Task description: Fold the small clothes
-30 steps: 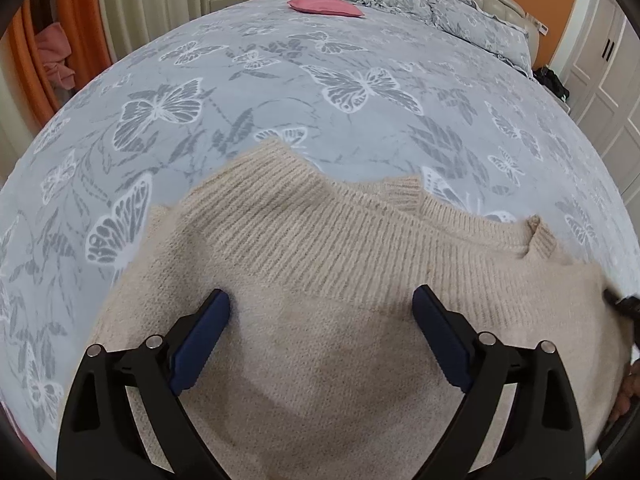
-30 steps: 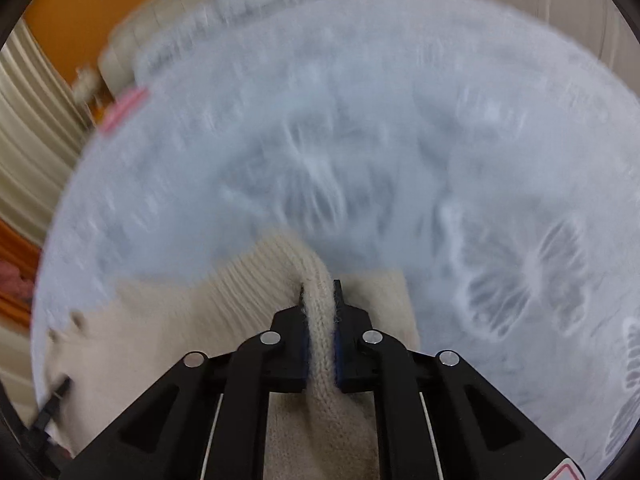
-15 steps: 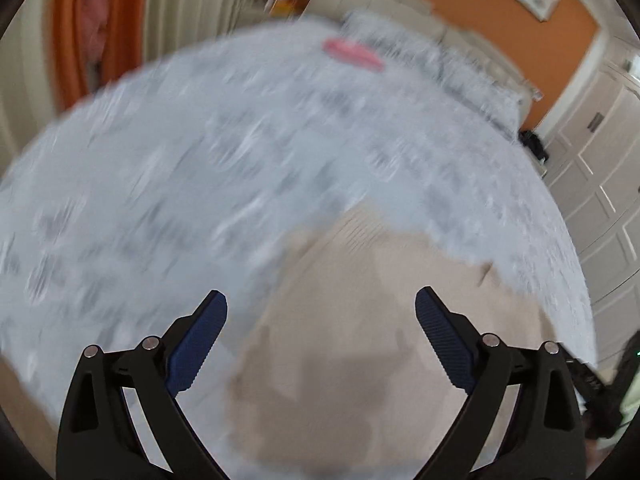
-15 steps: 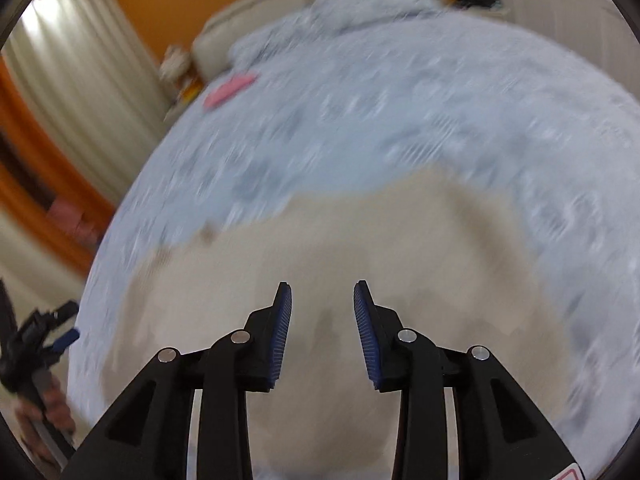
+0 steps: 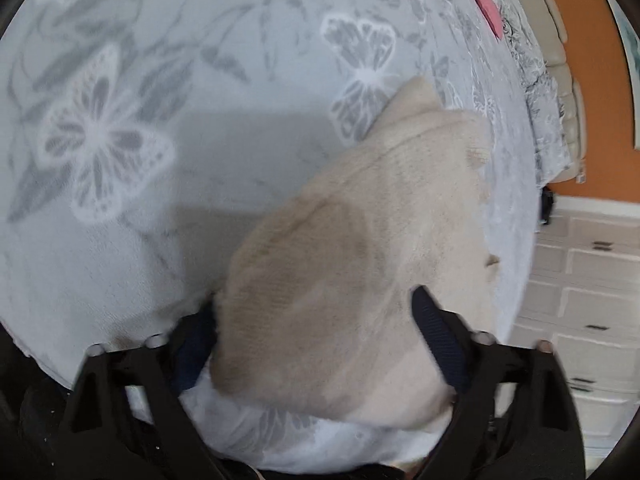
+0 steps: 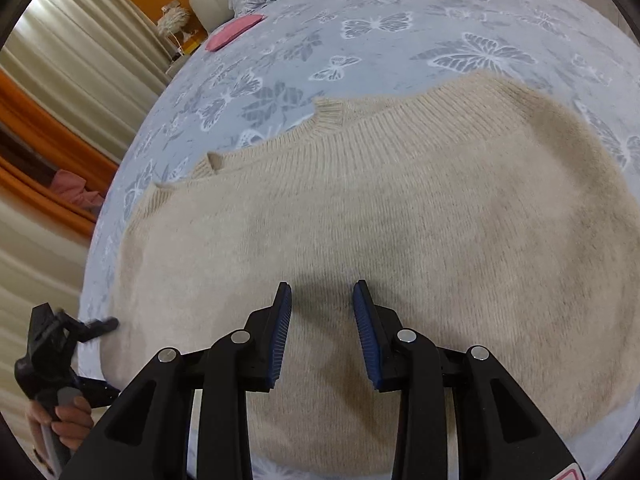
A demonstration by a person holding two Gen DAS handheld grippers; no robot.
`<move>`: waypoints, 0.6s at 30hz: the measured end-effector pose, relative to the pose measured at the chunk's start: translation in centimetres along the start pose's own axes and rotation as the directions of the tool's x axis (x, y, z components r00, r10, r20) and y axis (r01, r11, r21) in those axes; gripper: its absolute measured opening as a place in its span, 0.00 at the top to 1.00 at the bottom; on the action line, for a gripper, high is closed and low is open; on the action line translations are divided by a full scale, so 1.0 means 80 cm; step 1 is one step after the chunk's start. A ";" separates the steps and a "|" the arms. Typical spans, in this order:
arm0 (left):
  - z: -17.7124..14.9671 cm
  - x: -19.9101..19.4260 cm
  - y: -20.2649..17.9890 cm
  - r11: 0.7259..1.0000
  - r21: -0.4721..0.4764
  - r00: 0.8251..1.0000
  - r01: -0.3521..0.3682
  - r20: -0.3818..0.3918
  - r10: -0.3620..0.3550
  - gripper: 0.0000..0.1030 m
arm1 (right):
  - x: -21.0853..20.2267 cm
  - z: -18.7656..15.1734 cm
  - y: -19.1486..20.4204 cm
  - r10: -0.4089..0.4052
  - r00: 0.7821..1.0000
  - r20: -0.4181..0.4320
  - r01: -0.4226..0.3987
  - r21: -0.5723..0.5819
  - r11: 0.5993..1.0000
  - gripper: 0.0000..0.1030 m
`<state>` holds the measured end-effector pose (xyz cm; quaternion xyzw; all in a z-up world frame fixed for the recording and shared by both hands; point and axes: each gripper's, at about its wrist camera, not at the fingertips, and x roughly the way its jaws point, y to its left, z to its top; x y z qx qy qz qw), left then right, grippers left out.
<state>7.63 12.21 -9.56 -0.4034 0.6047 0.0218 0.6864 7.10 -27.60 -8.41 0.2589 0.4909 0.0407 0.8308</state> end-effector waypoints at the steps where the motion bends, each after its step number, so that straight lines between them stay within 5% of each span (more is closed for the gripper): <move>1: -0.002 -0.002 -0.003 1.000 0.010 1.000 -0.019 0.018 0.019 0.47 | 0.002 0.003 -0.001 0.008 1.000 0.000 -0.008 0.005 1.000 0.69; 2: -0.004 -0.005 -0.006 1.000 0.012 0.999 -0.016 0.033 0.016 0.71 | 0.003 0.005 -0.002 0.016 1.000 0.002 -0.016 0.012 1.000 0.69; 3: -0.009 -0.011 -0.008 0.999 -0.004 0.999 0.033 0.042 -0.033 0.76 | 0.004 0.007 -0.003 0.023 1.000 0.002 -0.023 0.020 1.000 0.69; 5: -0.012 -0.033 -0.020 0.998 0.012 0.994 0.062 0.090 -0.063 0.78 | 0.003 0.011 -0.009 0.045 0.999 -0.006 -0.045 0.048 0.998 0.69; 8: -0.042 -0.080 -0.090 0.976 0.201 0.975 0.078 0.187 -0.117 0.79 | -0.001 0.019 -0.017 0.079 0.997 -0.004 -0.079 0.084 0.993 0.69; 11: -0.092 -0.114 -0.182 0.906 0.404 0.955 0.127 0.198 -0.222 0.80 | -0.024 0.029 -0.029 0.115 0.991 0.065 -0.122 0.118 0.985 0.69; 14: -0.154 -0.107 -0.263 0.812 0.553 0.948 0.186 0.117 -0.297 0.80 | -0.057 0.039 -0.058 0.158 0.977 0.146 -0.184 0.184 0.966 0.68; 18: -0.223 -0.045 -0.316 0.729 0.655 0.965 0.198 -0.001 -0.261 0.80 | -0.108 0.045 -0.123 0.109 0.963 0.246 -0.177 0.274 0.945 0.63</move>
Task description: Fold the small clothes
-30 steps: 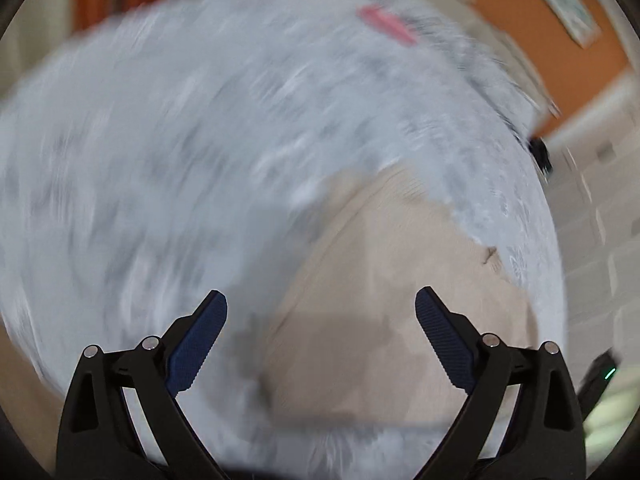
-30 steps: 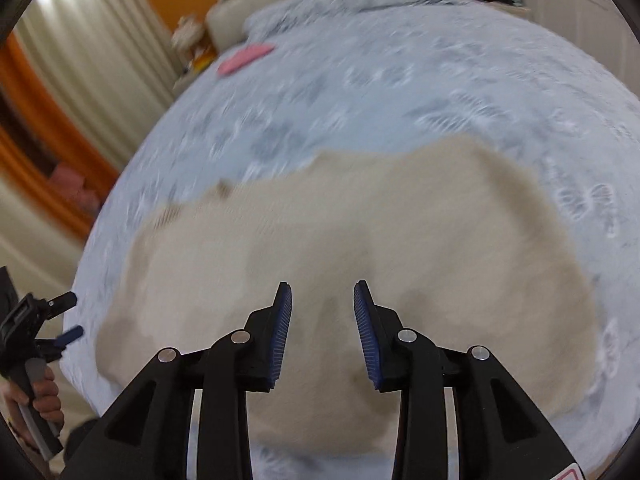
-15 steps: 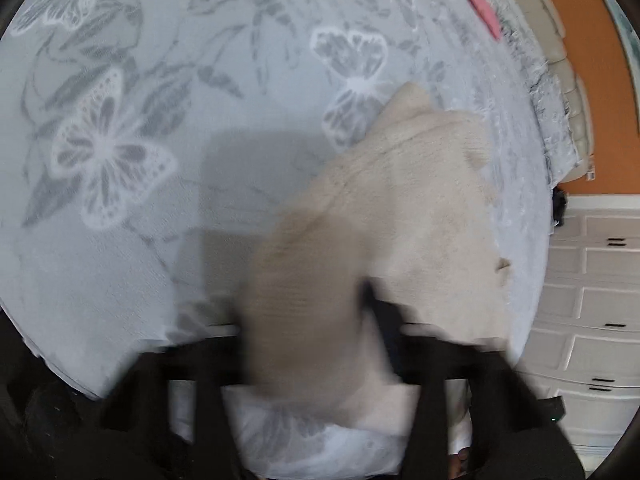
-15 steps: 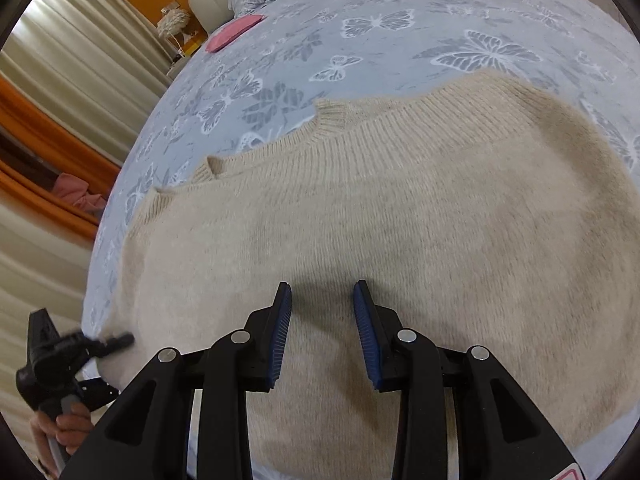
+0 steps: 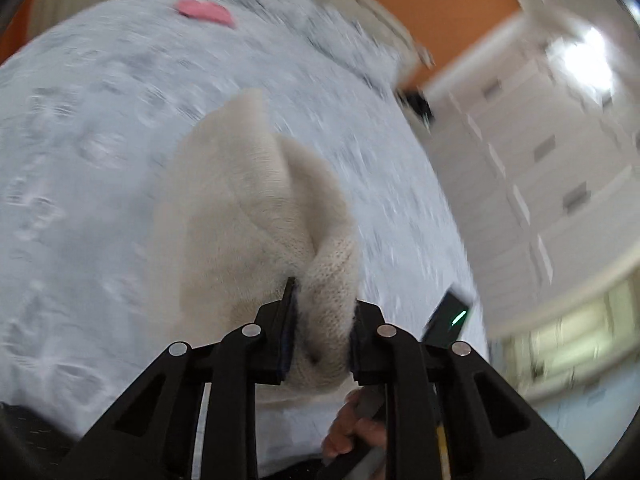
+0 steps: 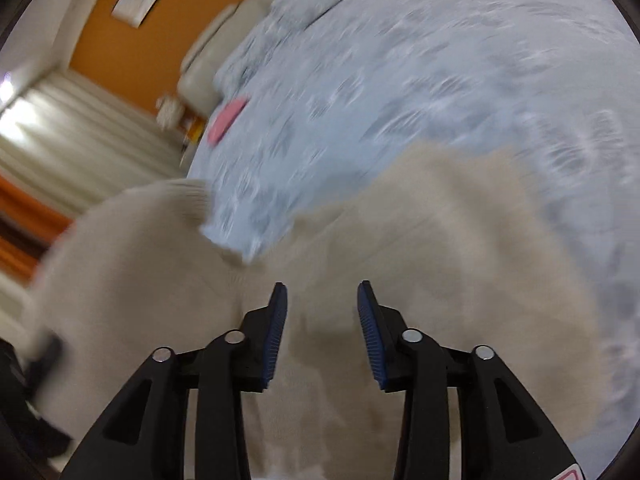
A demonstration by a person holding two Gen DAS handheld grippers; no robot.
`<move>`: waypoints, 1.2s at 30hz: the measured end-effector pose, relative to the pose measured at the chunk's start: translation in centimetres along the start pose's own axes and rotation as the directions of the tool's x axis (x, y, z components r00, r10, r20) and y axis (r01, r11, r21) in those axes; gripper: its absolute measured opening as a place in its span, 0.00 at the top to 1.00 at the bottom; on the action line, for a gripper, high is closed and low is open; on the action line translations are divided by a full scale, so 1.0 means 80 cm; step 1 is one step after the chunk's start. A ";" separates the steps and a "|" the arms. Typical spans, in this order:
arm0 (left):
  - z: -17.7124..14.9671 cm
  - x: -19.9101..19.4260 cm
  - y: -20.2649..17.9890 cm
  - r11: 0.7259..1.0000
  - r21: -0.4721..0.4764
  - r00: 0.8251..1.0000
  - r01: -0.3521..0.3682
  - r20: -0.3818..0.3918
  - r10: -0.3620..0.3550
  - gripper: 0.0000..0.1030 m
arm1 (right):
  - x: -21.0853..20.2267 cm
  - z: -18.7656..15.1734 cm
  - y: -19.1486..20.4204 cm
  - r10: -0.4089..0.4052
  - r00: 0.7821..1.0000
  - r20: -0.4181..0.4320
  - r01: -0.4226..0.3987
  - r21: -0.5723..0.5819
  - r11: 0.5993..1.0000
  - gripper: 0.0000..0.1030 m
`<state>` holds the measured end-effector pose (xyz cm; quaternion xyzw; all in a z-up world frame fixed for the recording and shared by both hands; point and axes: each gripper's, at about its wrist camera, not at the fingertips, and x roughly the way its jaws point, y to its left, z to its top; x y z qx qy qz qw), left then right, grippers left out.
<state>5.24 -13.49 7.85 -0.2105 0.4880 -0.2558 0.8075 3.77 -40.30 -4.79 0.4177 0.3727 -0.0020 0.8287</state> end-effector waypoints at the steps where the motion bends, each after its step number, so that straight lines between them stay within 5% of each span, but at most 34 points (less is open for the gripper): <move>1: -0.017 0.036 -0.007 1.000 0.015 0.998 -0.014 -0.059 0.015 0.80 | -0.013 0.006 -0.012 -0.020 1.000 0.023 0.020 0.005 1.000 0.62; 3: -0.040 0.078 -0.001 0.999 0.007 0.989 -0.047 -0.141 0.048 0.76 | -0.047 0.017 -0.040 -0.110 0.991 0.078 0.110 0.008 0.994 0.59; 5: -0.072 0.113 0.013 0.998 -0.031 0.973 -0.060 -0.225 0.051 0.73 | -0.071 0.023 -0.061 -0.111 0.990 0.090 0.107 0.045 0.993 0.52; 7: -0.093 0.115 0.011 0.999 -0.007 0.976 -0.045 -0.212 0.042 0.59 | -0.075 0.027 -0.070 -0.059 0.997 0.040 0.056 0.060 0.997 0.47; 9: -0.101 0.096 0.003 0.997 0.070 0.984 -0.038 -0.173 0.050 0.31 | -0.068 0.025 -0.063 -0.014 0.999 -0.040 0.015 0.022 1.000 0.45; 12: -0.106 0.059 0.003 0.992 0.123 0.993 -0.032 -0.106 0.045 0.20 | -0.038 0.015 -0.038 0.026 0.983 -0.179 -0.032 -0.029 0.999 0.39; 16: -0.102 0.020 0.032 0.988 0.134 0.993 -0.080 -0.078 0.091 0.17 | 0.007 0.005 -0.004 0.035 0.935 -0.352 -0.065 -0.075 0.995 0.39; 22: -0.103 0.003 0.091 0.993 -0.010 0.989 -0.120 -0.084 0.119 0.17 | 0.075 0.005 0.042 -0.080 0.882 -0.464 -0.018 -0.203 0.979 0.27; 23: -0.102 0.003 0.092 0.992 -0.018 0.989 -0.122 -0.088 0.120 0.17 | 0.088 0.003 0.049 -0.091 0.876 -0.473 -0.015 -0.215 0.976 0.31; 24: -0.103 0.002 0.095 0.992 -0.022 0.989 -0.123 -0.089 0.121 0.17 | 0.095 0.000 0.053 -0.089 0.875 -0.476 -0.027 -0.231 0.973 0.68; 25: -0.104 0.001 0.096 0.991 -0.021 0.988 -0.129 -0.089 0.127 0.17 | 0.099 -0.001 0.062 -0.099 0.871 -0.481 -0.037 -0.265 0.964 0.87; 28: -0.106 -0.003 0.097 0.992 -0.002 0.988 -0.129 -0.085 0.128 0.17 | 0.035 0.022 0.078 0.055 0.923 -0.381 -0.154 -0.234 0.960 0.86; 31: -0.100 -0.002 0.095 0.994 0.002 0.991 -0.113 -0.075 0.113 0.16 | -0.025 0.045 0.055 0.158 0.950 -0.270 -0.216 -0.201 0.955 0.87; 33: -0.095 0.005 0.094 0.995 0.000 0.992 -0.097 -0.077 0.096 0.16 | -0.020 0.048 0.010 0.054 0.968 -0.245 -0.109 -0.216 0.970 0.82; 35: -0.090 0.021 0.093 0.997 -0.013 0.993 -0.076 -0.088 0.074 0.16 | 0.022 0.038 -0.060 -0.112 0.941 -0.320 0.053 -0.188 0.981 0.79; 36: -0.088 0.029 0.092 0.998 -0.019 0.994 -0.064 -0.094 0.062 0.16 | 0.027 0.034 -0.081 -0.098 0.935 -0.341 0.057 -0.129 0.990 0.76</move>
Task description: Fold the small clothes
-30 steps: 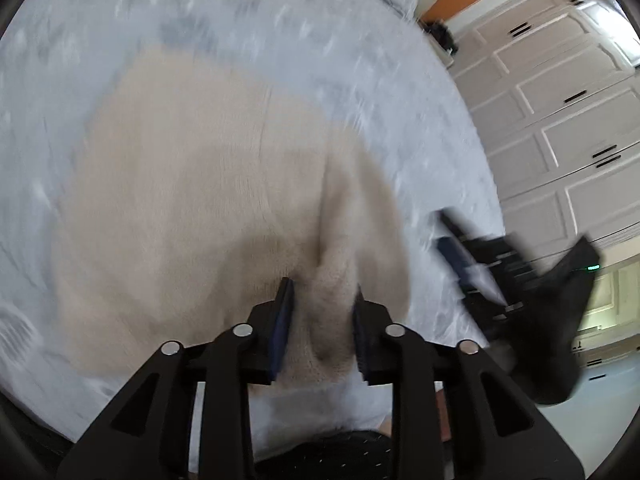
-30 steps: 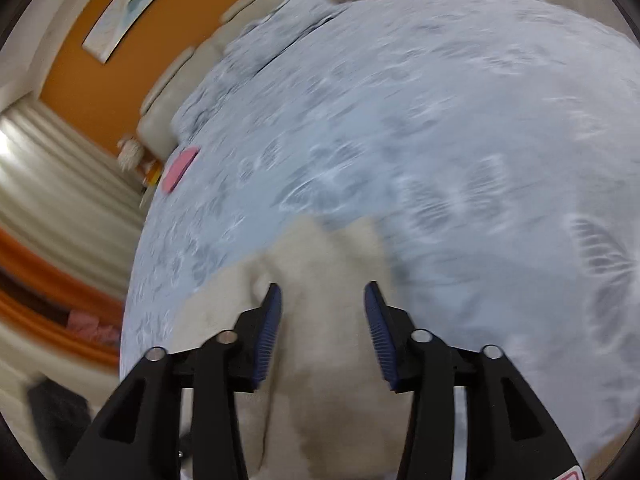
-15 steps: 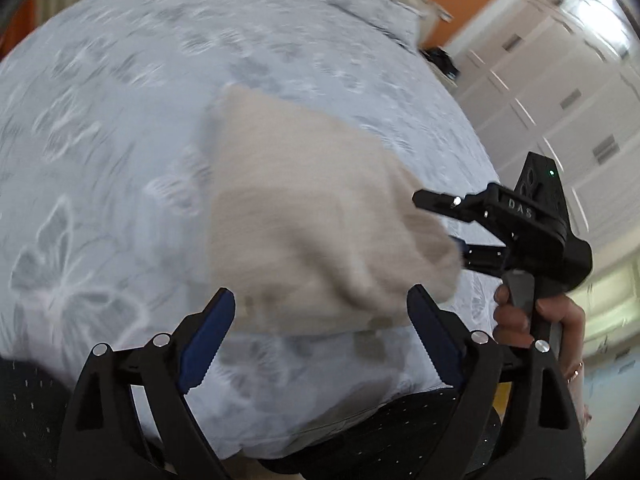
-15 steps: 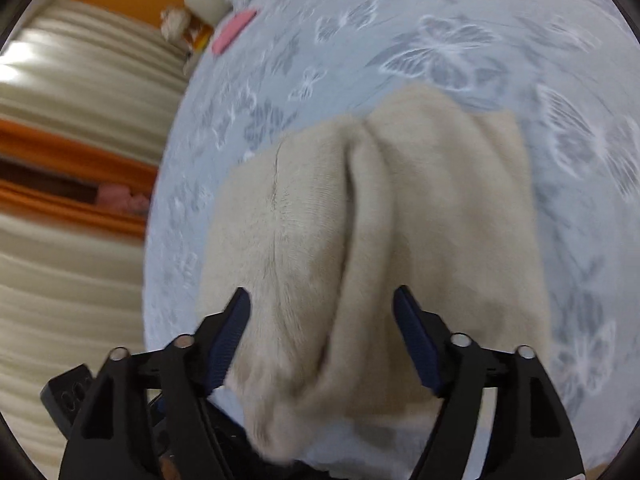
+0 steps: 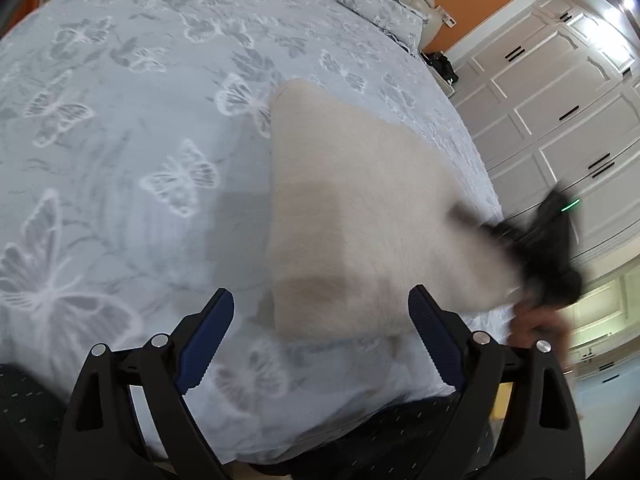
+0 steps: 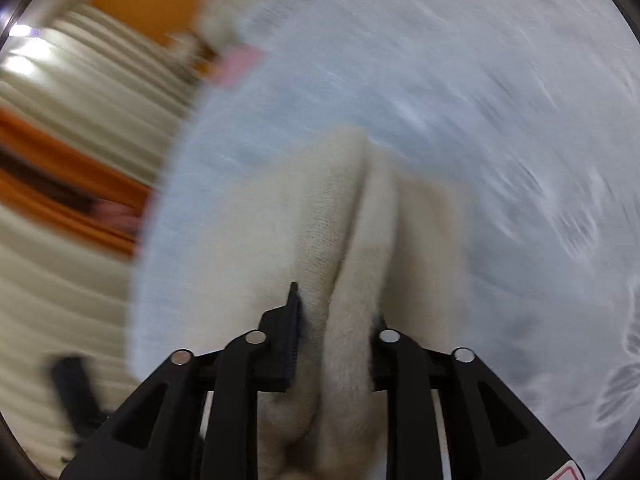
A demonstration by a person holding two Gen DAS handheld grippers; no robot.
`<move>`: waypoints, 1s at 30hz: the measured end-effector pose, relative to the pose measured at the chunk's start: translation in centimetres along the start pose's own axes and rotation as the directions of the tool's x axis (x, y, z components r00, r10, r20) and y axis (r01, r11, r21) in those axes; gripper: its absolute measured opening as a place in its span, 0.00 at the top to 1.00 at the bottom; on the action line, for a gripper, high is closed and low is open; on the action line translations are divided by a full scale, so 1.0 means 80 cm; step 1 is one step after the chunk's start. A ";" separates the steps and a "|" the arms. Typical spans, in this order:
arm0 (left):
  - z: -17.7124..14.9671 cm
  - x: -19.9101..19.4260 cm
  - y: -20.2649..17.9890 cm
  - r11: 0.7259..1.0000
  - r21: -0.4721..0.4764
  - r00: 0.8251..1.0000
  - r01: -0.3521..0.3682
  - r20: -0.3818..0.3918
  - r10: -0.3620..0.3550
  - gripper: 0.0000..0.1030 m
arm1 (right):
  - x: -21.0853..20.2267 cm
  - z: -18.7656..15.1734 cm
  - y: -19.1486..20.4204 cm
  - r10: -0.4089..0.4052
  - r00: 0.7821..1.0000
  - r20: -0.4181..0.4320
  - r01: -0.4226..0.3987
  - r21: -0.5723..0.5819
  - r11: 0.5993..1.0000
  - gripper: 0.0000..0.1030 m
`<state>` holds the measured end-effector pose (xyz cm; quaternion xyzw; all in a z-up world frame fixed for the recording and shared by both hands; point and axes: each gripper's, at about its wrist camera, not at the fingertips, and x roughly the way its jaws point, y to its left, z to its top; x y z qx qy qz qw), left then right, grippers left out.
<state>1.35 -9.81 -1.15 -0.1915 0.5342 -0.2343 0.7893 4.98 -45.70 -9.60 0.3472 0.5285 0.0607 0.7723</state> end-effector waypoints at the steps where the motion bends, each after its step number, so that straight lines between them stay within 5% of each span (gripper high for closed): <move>1: 0.005 0.013 -0.003 1.000 -0.003 1.000 0.022 -0.005 -0.022 0.16 | -0.009 -0.005 -0.012 0.074 0.996 0.041 -0.076 0.050 0.996 0.76; 2: 0.008 0.019 -0.004 1.000 -0.009 1.000 0.023 -0.004 -0.023 0.16 | -0.027 -0.010 -0.013 0.114 0.989 0.097 -0.120 0.055 0.991 0.73; 4: 0.017 0.033 -0.004 0.999 -0.034 0.999 0.040 -0.003 -0.040 0.13 | -0.057 -0.019 -0.010 0.077 0.981 0.180 -0.083 0.027 0.996 0.58; 5: 0.023 0.039 0.000 0.997 -0.064 0.999 0.044 -0.006 -0.044 0.12 | -0.068 -0.023 -0.010 0.062 0.976 0.208 -0.067 0.018 0.998 0.38; 6: 0.029 0.044 0.004 0.993 -0.098 0.997 0.073 -0.005 -0.073 0.11 | -0.072 -0.025 -0.011 0.058 0.975 0.214 -0.063 0.019 0.998 0.28; 14: 0.062 0.130 0.037 0.949 -0.295 0.985 0.113 -0.093 -0.146 0.08 | 0.025 -0.004 -0.001 0.040 0.999 0.014 -0.040 0.043 0.998 0.25; 18: 0.068 0.150 0.057 0.896 -0.413 0.968 0.161 -0.111 -0.225 0.47 | 0.018 0.002 0.043 0.033 0.997 0.067 -0.030 -0.041 0.999 0.59; 25: 0.136 0.023 0.026 0.930 -0.223 0.957 0.290 0.066 -0.283 0.55 | -0.073 0.021 0.163 0.238 0.940 0.244 -0.179 -0.241 0.954 0.61; 27: 0.154 -0.015 0.021 0.944 -0.160 0.955 0.288 0.115 -0.272 0.49 | -0.063 0.034 0.177 0.281 0.927 0.247 -0.223 -0.241 0.945 0.52; 30: 0.173 -0.032 0.032 0.972 -0.120 0.975 0.200 0.123 -0.185 0.32 | -0.006 0.048 0.168 0.181 0.956 0.233 -0.136 -0.198 0.971 0.45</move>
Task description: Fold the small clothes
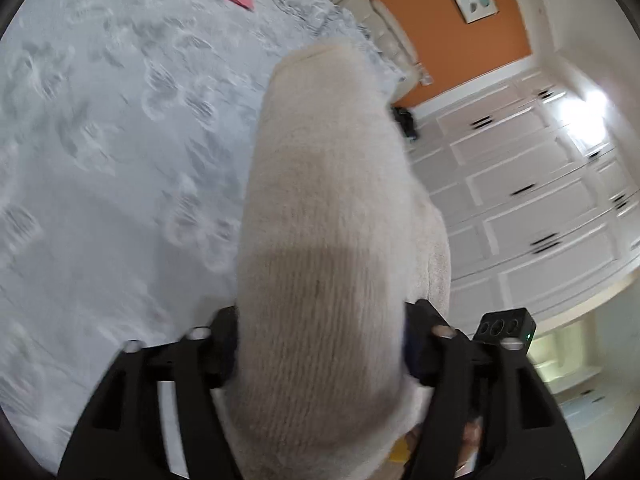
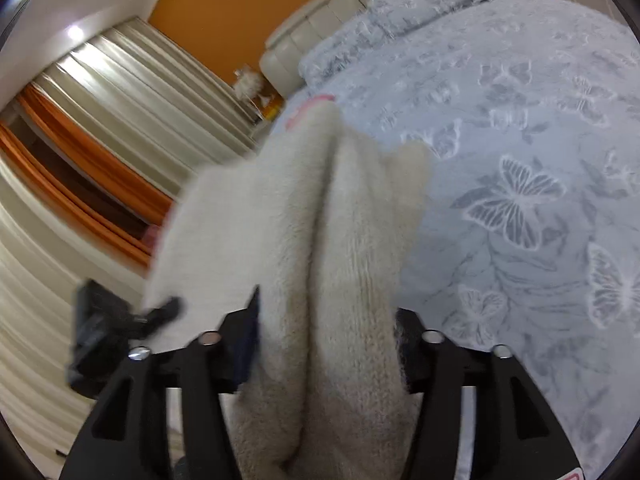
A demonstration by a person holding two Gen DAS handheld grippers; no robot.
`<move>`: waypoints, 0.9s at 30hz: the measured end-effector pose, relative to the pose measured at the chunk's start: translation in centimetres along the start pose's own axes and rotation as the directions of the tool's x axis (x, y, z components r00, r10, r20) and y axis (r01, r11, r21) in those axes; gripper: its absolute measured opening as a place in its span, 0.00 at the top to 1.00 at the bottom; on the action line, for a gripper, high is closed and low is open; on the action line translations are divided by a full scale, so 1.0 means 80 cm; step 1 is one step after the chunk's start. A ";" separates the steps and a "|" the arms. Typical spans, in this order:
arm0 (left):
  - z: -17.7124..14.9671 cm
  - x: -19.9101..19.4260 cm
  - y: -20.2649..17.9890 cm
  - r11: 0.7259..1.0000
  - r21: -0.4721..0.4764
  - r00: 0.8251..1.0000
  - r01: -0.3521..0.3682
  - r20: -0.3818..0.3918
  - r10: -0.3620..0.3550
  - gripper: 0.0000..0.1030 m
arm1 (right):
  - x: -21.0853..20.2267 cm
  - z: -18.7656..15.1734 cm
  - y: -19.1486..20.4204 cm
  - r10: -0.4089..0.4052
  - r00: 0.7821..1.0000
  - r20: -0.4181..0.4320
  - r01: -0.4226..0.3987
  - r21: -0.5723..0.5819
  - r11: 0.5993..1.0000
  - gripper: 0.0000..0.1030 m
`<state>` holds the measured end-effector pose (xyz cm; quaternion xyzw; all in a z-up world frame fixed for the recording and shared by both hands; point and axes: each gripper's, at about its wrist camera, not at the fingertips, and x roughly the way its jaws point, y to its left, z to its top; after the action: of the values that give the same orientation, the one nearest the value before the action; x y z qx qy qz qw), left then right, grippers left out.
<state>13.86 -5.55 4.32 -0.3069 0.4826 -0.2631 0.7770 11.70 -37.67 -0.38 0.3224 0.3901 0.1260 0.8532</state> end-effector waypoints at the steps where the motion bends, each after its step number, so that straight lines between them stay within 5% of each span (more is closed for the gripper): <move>1: 0.003 0.008 0.012 0.998 0.021 0.998 -0.066 0.005 0.066 0.29 | 0.012 -0.003 -0.010 -0.079 0.997 -0.010 0.079 0.021 0.997 0.45; 2: 0.003 0.019 0.026 0.990 0.031 0.990 -0.138 0.008 0.138 0.29 | 0.016 -0.009 -0.023 -0.166 0.986 -0.015 0.166 0.058 0.984 0.45; 4: -0.004 0.034 0.062 0.961 0.000 0.961 -0.276 -0.009 0.276 0.31 | 0.000 -0.018 -0.027 -0.099 0.995 0.013 0.098 0.068 0.993 0.45; 7: -0.021 0.024 0.087 0.980 -0.057 0.981 -0.193 -0.002 0.193 0.31 | -0.028 -0.038 -0.002 -0.018 1.000 -0.007 0.017 -0.092 0.996 0.45; 11: -0.043 0.028 0.080 0.985 -0.006 0.984 -0.174 0.027 0.174 0.27 | -0.011 -0.062 0.021 -0.090 0.985 -0.147 0.031 -0.363 0.931 0.38; 15: -0.048 0.041 0.079 0.973 0.063 0.973 -0.222 0.076 0.217 0.19 | 0.039 -0.076 0.023 -0.127 0.934 -0.334 -0.074 -0.529 0.845 0.38; 17: -0.045 0.044 0.090 0.962 0.096 0.965 -0.255 0.088 0.246 0.18 | 0.060 -0.077 0.030 -0.162 0.911 -0.380 -0.124 -0.626 0.770 0.38; 19: -0.046 0.053 0.106 0.954 0.086 0.957 -0.289 0.039 0.286 0.18 | 0.071 -0.073 0.033 -0.151 0.899 -0.411 -0.178 -0.658 0.731 0.38; 22: -0.041 0.067 0.146 0.976 -0.083 0.979 -0.204 -0.046 0.200 0.16 | 0.095 -0.068 0.027 -0.068 0.808 -0.586 -0.334 -0.549 0.766 0.37; 23: -0.040 0.068 0.151 0.977 -0.119 0.984 -0.177 -0.052 0.171 0.16 | 0.099 -0.068 0.026 -0.041 0.778 -0.627 -0.369 -0.509 0.777 0.43; 24: -0.038 0.070 0.154 0.978 -0.130 0.986 -0.165 -0.051 0.159 0.16 | 0.099 -0.068 0.025 -0.013 0.758 -0.652 -0.397 -0.479 0.783 0.69; 25: -0.036 0.072 0.152 0.978 -0.111 0.984 -0.177 -0.041 0.174 0.16 | 0.094 -0.063 0.025 0.037 0.747 -0.663 -0.432 -0.442 0.786 0.82; 27: -0.033 0.076 0.146 0.975 -0.063 0.977 -0.213 -0.026 0.212 0.15 | 0.063 -0.048 0.023 0.157 0.755 -0.636 -0.490 -0.388 0.781 0.85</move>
<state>15.15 -2.59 -8.74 -0.2763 0.5286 -0.1656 0.7854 12.24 -32.17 -4.01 0.0845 0.5113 0.4718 0.7133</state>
